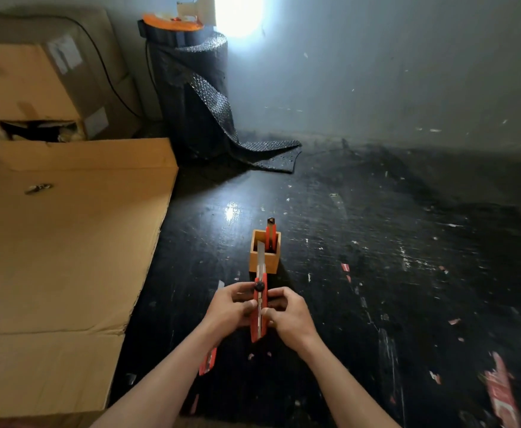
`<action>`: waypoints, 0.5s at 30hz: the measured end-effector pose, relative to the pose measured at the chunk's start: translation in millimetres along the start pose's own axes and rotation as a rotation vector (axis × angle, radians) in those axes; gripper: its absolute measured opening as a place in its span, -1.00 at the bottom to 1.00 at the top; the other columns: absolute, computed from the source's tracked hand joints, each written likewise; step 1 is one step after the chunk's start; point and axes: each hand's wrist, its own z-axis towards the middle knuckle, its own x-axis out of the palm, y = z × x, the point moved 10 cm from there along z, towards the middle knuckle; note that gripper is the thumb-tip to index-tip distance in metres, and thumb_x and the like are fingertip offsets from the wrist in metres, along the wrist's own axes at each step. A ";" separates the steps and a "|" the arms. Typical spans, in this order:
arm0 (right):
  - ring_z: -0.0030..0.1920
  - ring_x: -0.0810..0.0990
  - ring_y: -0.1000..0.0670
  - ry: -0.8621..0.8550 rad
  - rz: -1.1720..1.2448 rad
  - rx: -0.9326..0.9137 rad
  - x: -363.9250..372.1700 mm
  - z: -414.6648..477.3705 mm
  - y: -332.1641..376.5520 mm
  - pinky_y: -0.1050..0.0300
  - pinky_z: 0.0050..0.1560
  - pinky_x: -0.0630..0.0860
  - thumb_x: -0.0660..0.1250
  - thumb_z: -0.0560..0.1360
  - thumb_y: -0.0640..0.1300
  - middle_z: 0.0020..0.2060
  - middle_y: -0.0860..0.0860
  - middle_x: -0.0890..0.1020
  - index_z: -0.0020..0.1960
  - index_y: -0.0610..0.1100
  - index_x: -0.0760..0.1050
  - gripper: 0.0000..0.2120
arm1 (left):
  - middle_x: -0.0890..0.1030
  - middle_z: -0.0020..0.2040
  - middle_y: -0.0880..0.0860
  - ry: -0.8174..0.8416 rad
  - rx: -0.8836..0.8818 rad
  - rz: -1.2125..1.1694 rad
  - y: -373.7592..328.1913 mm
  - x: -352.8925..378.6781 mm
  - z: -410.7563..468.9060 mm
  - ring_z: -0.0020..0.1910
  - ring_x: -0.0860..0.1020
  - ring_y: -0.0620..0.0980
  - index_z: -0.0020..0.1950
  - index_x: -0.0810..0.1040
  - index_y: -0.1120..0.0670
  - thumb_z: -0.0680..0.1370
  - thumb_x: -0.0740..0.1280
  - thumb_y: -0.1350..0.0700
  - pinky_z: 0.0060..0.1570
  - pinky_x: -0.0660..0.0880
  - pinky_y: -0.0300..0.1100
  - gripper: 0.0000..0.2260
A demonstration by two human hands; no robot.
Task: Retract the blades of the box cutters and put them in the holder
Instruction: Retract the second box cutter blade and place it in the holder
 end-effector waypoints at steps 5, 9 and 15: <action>-0.05 0.76 0.03 -0.033 -0.005 -0.165 -19.7 8.4 59.1 -0.11 0.02 0.71 0.44 0.52 -0.28 -0.06 -0.01 0.75 0.15 -0.05 0.55 -0.74 | 0.75 0.07 0.21 0.047 0.126 -0.051 -63.1 -0.4 -3.3 -0.02 0.76 0.18 0.29 0.64 0.12 0.55 0.38 0.44 -0.11 0.71 0.06 -0.62; -0.05 0.72 0.09 -0.121 -0.086 -0.335 -39.5 7.6 114.8 0.14 -0.03 0.68 0.41 0.58 -0.15 -0.03 0.01 0.71 0.27 0.02 0.48 -0.71 | 0.78 -0.07 0.16 0.072 0.201 -0.107 -106.6 6.1 -9.9 -0.14 0.77 0.08 0.20 0.67 0.12 0.53 0.37 0.48 -0.22 0.70 -0.09 -0.64; -0.11 0.75 0.08 -0.163 -0.120 -0.504 -55.5 -1.1 166.2 0.12 -0.11 0.72 0.38 0.60 -0.23 -0.07 -0.02 0.73 0.15 -0.04 0.56 -0.83 | 0.78 -0.06 0.18 0.085 0.258 -0.106 -144.2 7.2 -12.5 -0.14 0.77 0.11 0.24 0.65 0.14 0.54 0.31 0.52 -0.20 0.71 -0.04 -0.61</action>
